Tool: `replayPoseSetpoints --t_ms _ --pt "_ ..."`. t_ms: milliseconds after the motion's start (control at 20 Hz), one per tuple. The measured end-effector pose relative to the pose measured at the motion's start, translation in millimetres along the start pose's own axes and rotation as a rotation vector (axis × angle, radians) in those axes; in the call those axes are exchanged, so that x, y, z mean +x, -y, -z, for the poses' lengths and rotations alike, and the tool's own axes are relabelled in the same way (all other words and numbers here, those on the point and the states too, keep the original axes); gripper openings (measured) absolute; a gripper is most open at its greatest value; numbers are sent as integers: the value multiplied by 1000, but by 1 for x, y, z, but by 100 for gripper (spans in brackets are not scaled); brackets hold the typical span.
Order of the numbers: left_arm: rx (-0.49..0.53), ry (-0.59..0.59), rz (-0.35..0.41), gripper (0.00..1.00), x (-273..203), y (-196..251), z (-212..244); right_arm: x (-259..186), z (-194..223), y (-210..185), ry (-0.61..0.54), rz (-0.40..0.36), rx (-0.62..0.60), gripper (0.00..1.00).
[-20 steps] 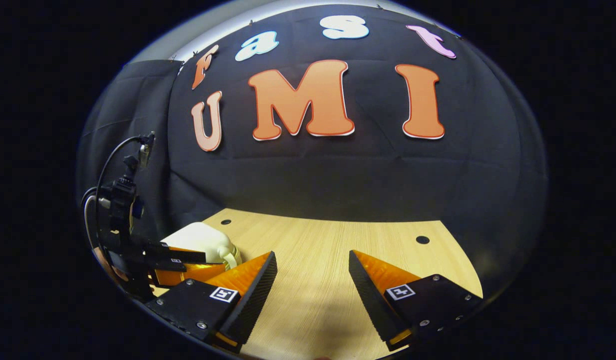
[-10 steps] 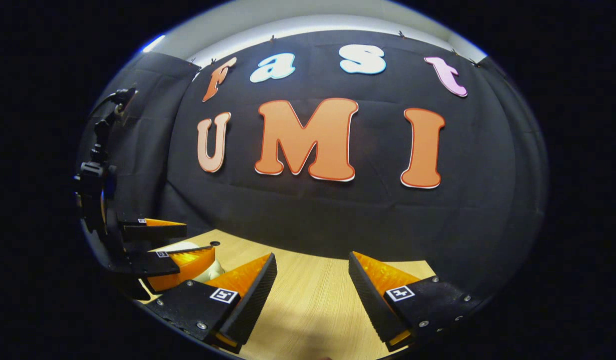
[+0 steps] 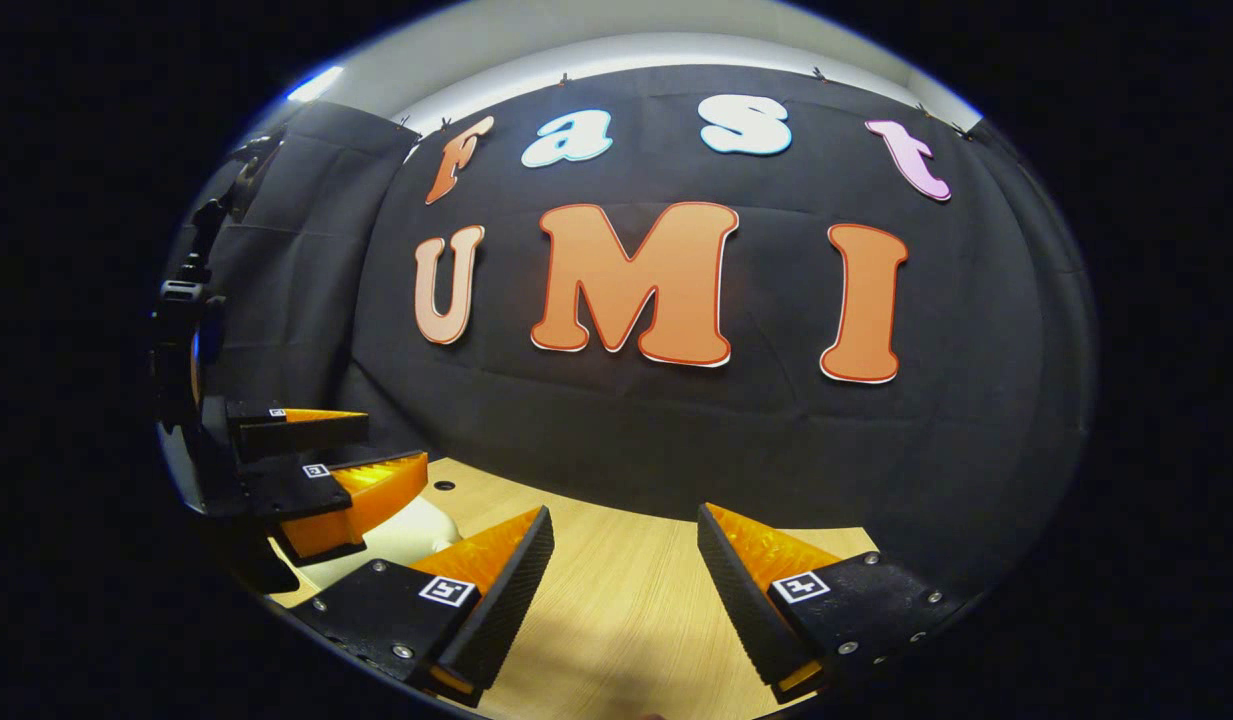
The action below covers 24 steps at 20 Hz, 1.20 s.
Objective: First open the suitcase, pack the skin care products into it, and then close the suitcase.
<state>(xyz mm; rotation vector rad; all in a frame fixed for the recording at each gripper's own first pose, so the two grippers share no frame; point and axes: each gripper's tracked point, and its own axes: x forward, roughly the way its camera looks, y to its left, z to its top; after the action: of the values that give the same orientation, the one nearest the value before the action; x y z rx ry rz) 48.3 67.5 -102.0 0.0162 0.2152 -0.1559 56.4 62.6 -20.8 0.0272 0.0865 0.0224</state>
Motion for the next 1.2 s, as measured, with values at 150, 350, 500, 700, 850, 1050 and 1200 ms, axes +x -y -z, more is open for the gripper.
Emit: replayPoseSetpoints --t_ms 150,350,500,700,850,1050,1200 --pt "-15 16 -45 98 -14 -14 2 -3 1 -1 3 -24 -9 93" --pt "-23 17 -74 98 -14 -22 3 -2 2 -2 -4 -28 -3 93" --pt "-8 36 -35 99 -17 -18 -4 -6 -7 -3 12 0 -4 93" --pt "13 50 17 99 -15 -19 -11 -9 -12 -17 4 24 18 93" --pt "36 43 14 98 -18 -31 -9 -7 -19 -18 19 54 -9 93" --pt "28 48 21 98 -17 -51 -5 -1 -22 -35 20 63 19 94" --pt "3 48 32 98 -12 -63 -4 2 -26 -41 22 76 5 94"
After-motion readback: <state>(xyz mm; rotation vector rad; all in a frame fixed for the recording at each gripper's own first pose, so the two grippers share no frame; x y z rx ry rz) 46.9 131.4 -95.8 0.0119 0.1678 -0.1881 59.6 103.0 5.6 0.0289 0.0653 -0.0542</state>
